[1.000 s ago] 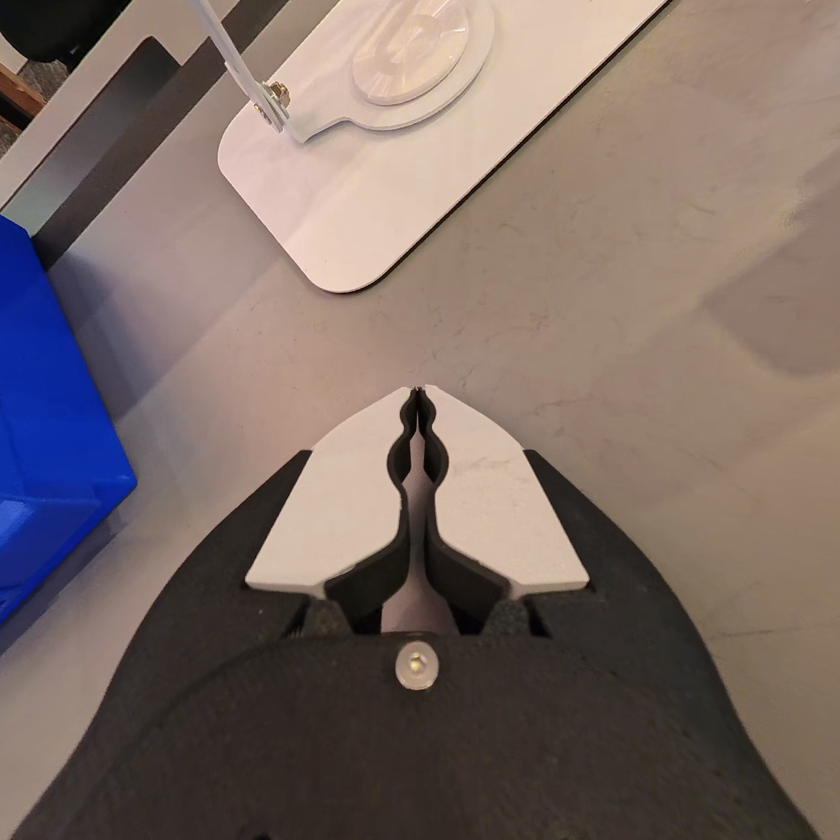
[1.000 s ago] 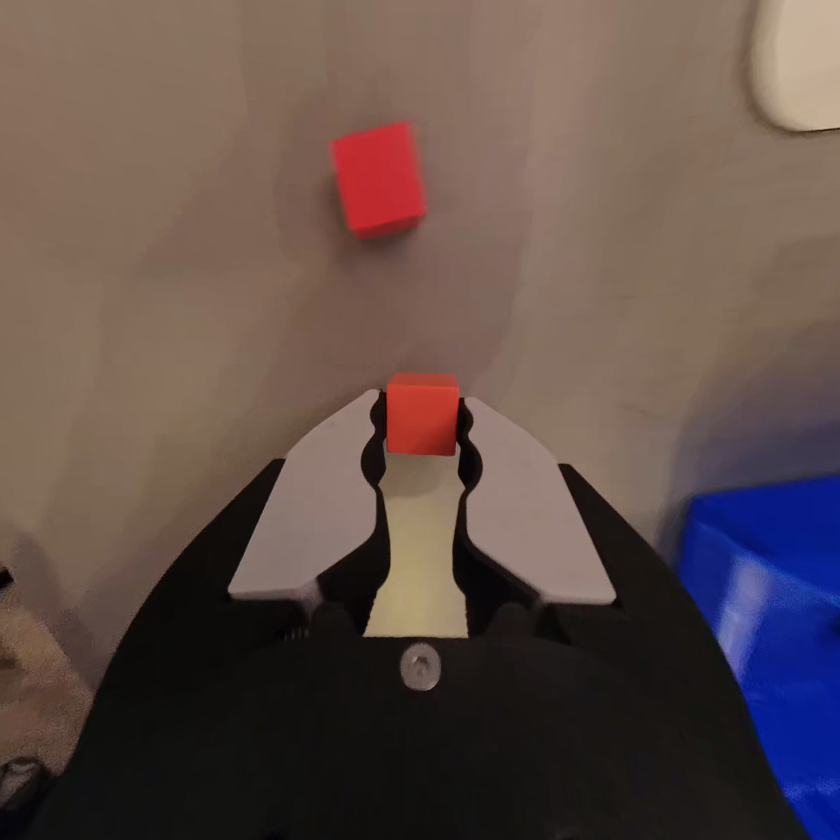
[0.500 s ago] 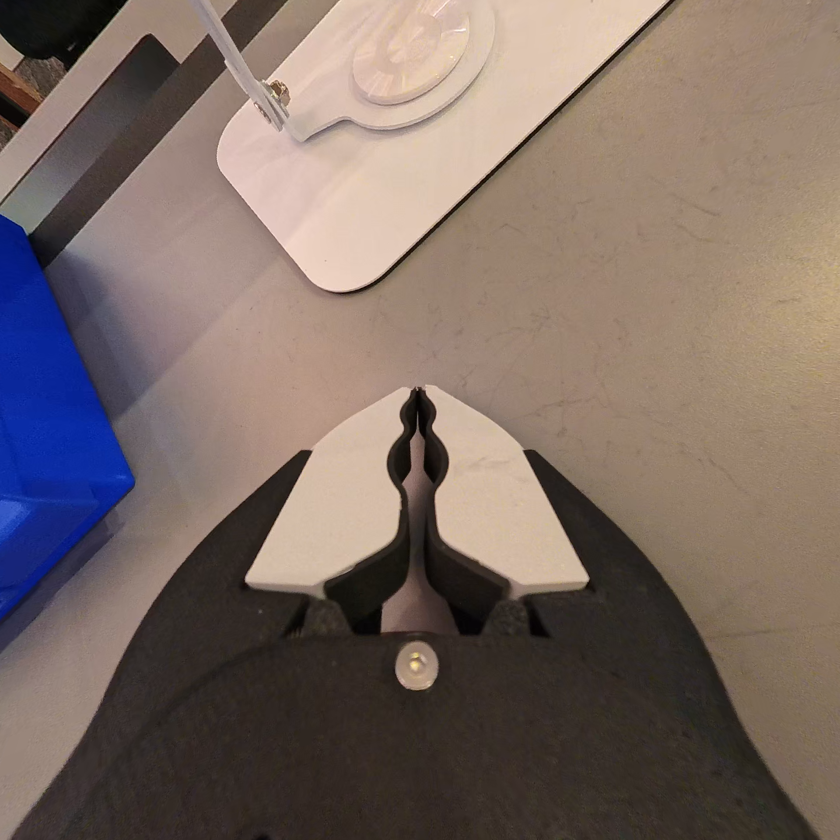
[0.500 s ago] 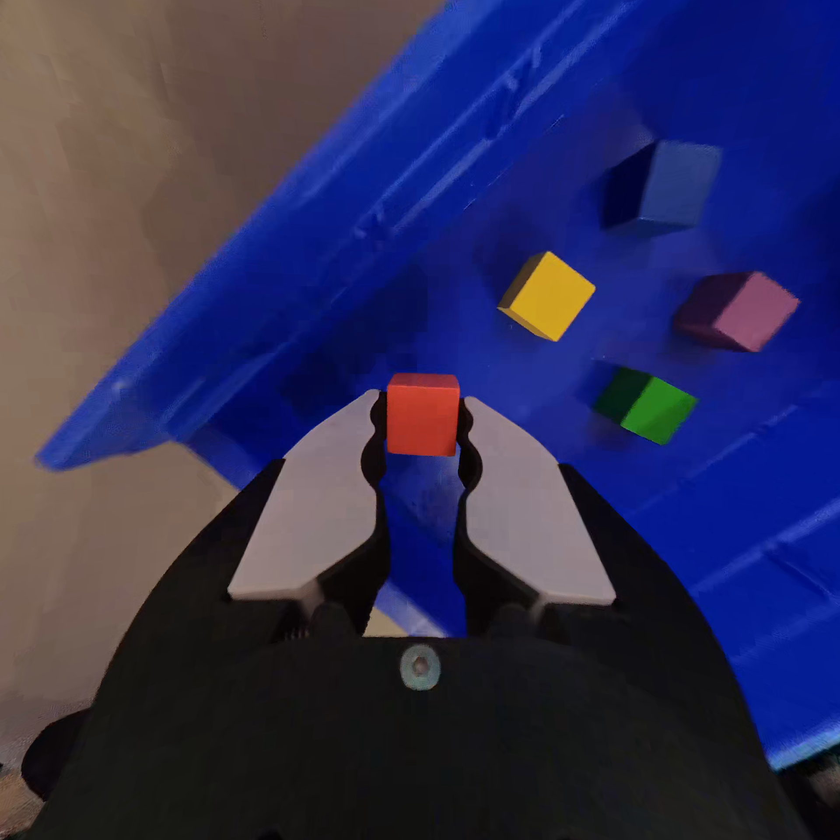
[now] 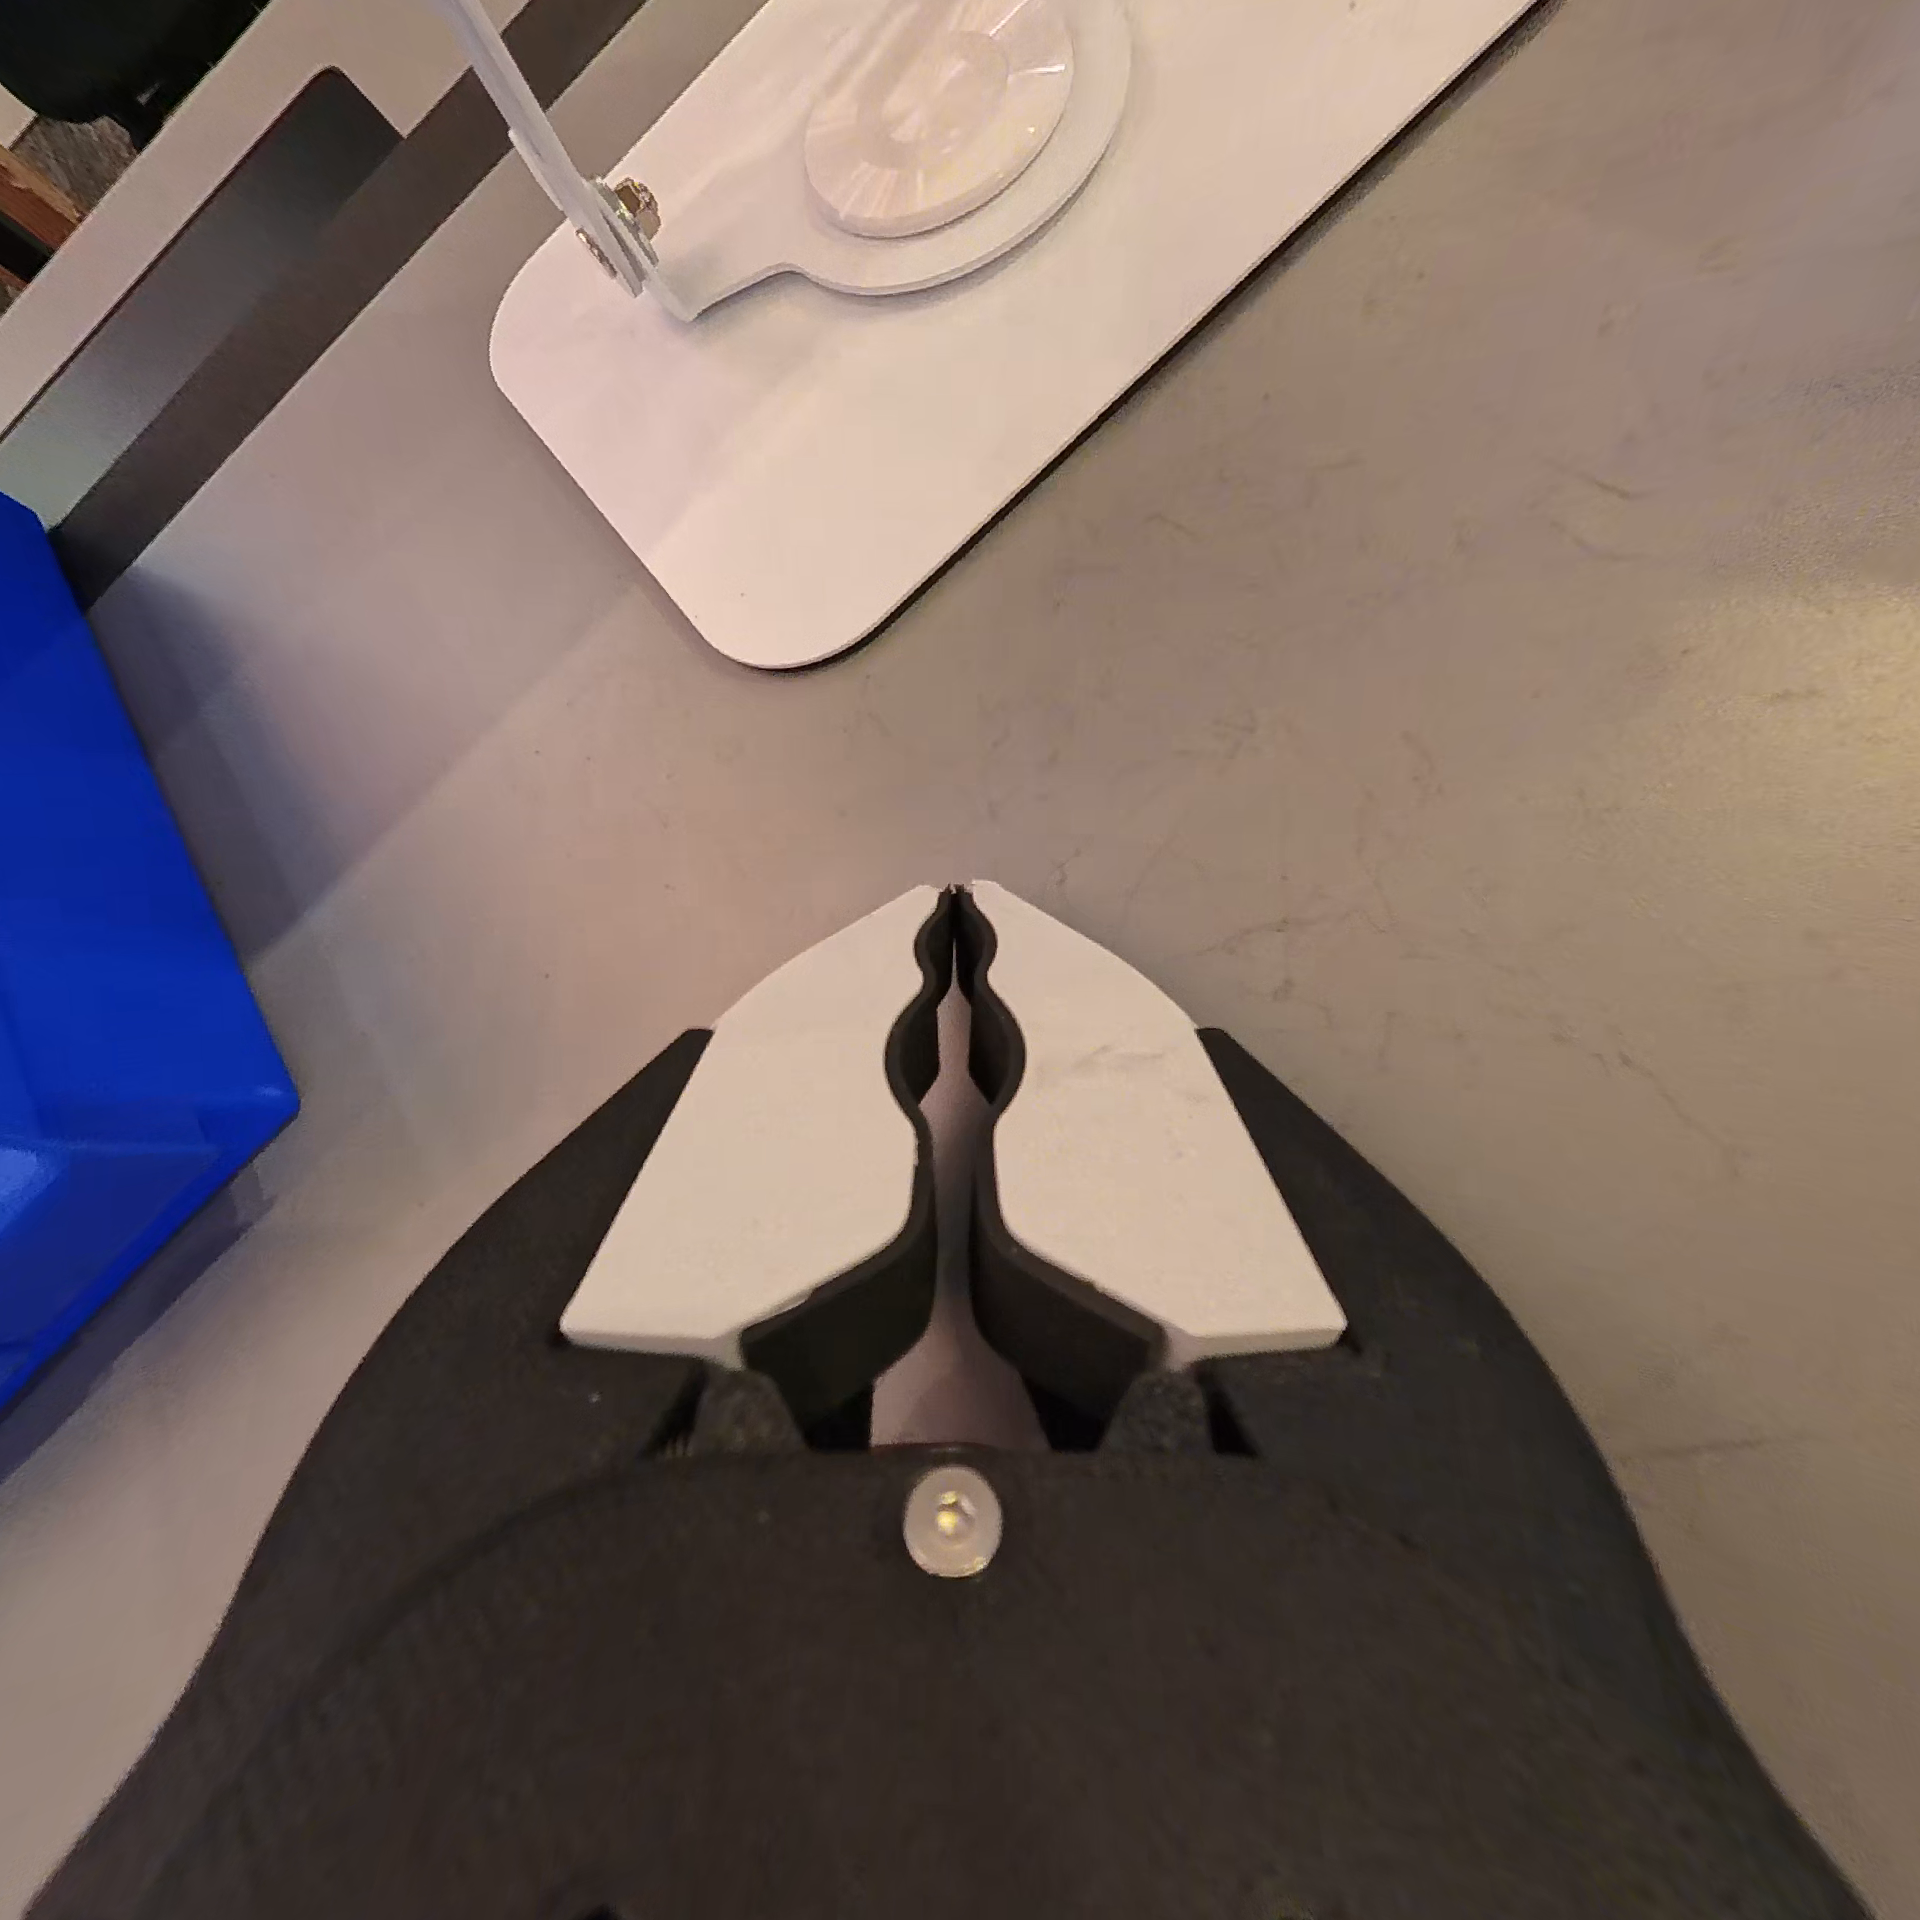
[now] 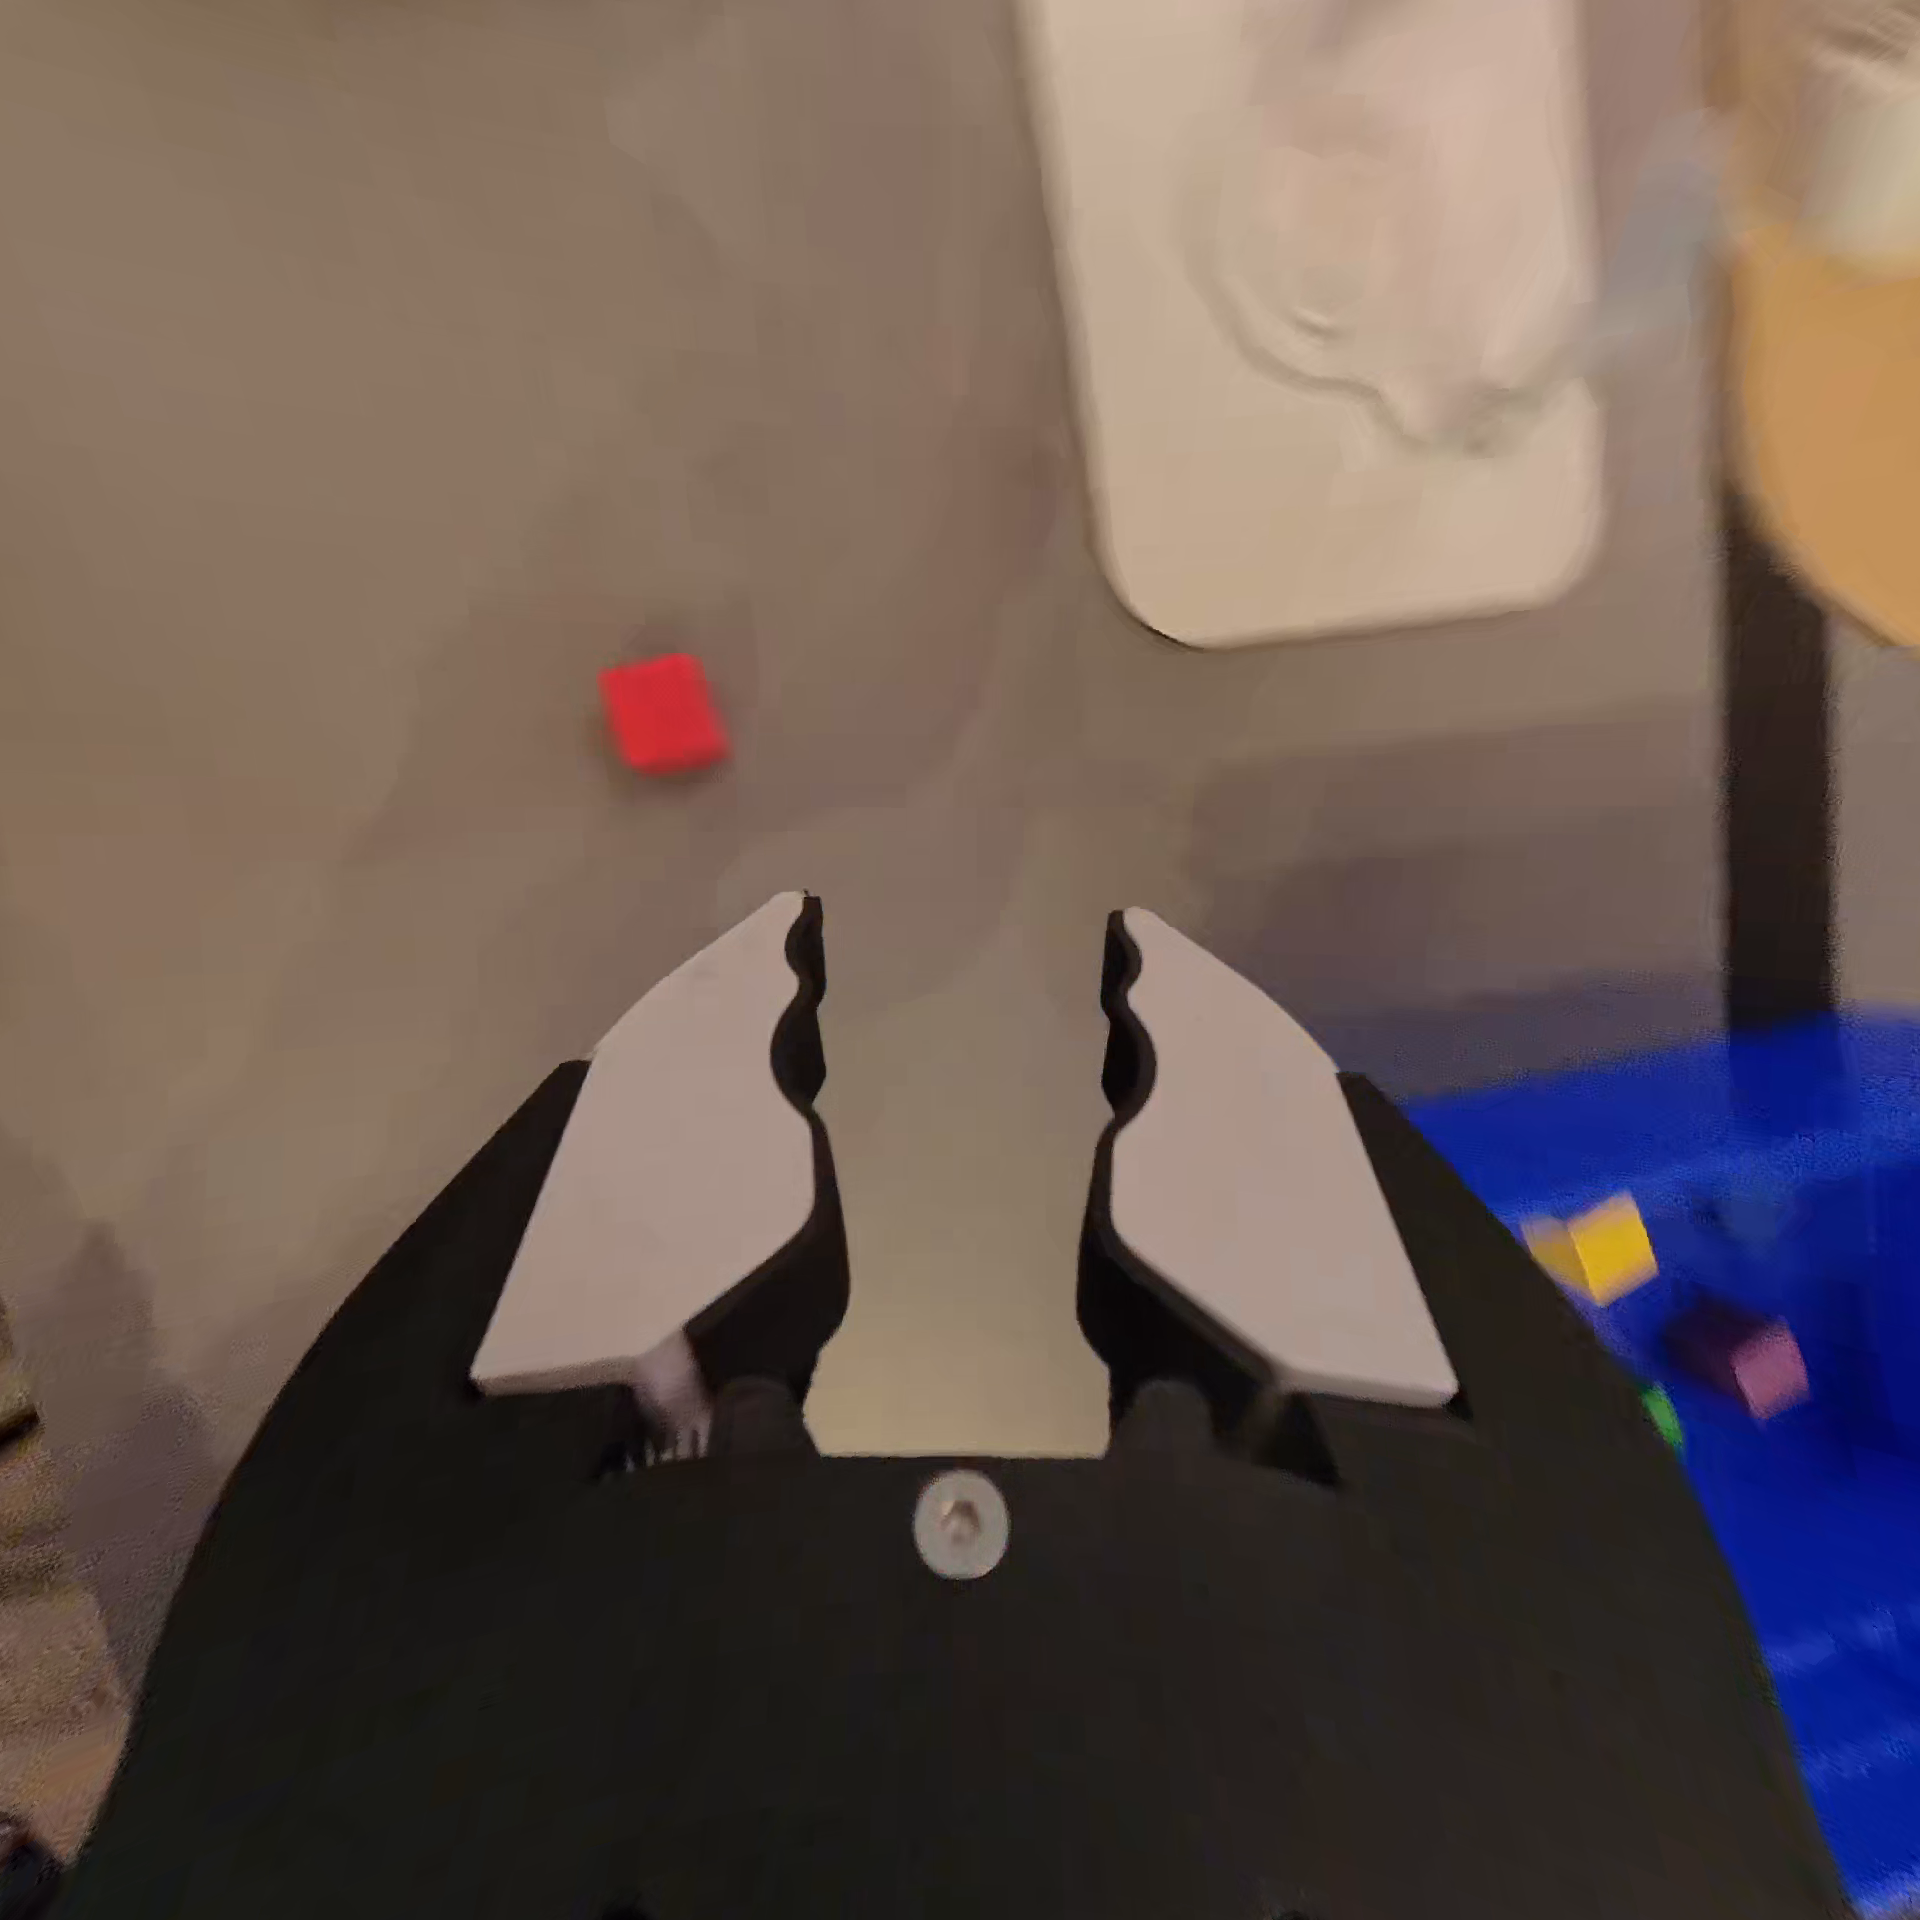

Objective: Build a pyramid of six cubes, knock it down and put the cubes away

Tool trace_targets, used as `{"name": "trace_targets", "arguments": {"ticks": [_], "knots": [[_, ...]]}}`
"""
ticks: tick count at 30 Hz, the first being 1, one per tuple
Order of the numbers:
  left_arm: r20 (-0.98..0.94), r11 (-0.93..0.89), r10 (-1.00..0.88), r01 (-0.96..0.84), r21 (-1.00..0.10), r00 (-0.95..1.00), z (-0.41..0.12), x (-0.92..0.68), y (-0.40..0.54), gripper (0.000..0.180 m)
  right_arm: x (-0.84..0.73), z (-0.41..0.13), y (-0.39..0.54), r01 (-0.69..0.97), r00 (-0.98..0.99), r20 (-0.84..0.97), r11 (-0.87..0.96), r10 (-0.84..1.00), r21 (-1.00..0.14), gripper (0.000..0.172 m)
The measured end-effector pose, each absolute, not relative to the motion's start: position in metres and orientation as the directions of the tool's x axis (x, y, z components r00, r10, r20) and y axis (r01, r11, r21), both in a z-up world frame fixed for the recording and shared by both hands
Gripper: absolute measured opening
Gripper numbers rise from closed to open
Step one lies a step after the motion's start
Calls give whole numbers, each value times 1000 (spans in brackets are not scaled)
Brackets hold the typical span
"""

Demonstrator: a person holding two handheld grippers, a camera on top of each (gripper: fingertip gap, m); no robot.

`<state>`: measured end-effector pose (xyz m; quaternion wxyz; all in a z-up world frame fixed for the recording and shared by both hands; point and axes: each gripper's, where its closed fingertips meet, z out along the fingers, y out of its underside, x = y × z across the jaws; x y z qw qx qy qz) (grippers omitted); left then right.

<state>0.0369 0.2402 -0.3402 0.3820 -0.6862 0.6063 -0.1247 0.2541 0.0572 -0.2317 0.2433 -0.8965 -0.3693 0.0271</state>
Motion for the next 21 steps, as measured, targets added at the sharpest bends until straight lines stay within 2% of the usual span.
{"name": "trace_targets", "arguments": {"ticks": [4, 8, 10, 11, 13, 15, 17, 21], "knots": [[-305, 36, -923, -737, -675, 234, -340, 37, 240, 0, 184, -287, 47, 805, 550, 117, -487, 827, -338, 58], [-305, 39, -924, -737, -675, 231, -340, 37, 240, 0, 169, -326, 48, 841, 510, 77, -478, 857, -253, 57], [-301, 38, -926, -737, -675, 228, -340, 37, 240, 0, 169, -341, 46, 848, 501, 40, -482, 864, -218, 47], [-299, 38, -927, -736, -675, 226, -340, 37, 239, 0, 165, -344, 44, 843, 498, 3, -483, 867, -236, 33], [-296, 39, -929, -736, -676, 223, -340, 37, 239, 0, 160, -343, 47, 826, 504, -27, -491, 863, -278, 29], [-296, 39, -929, -736, -676, 222, -340, 37, 239, 0, 173, -334, 48, 820, 527, -1, -509, 850, -263, 29], [-296, 40, -929, -736, -676, 221, -340, 37, 239, 0, 195, -301, 58, 750, 612, 33, -567, 790, -340, 29], [-292, 37, -930, -736, -676, 221, -340, 38, 239, 0, 308, -224, 79, 530, 840, 167, -717, 516, -452, 29]]}}
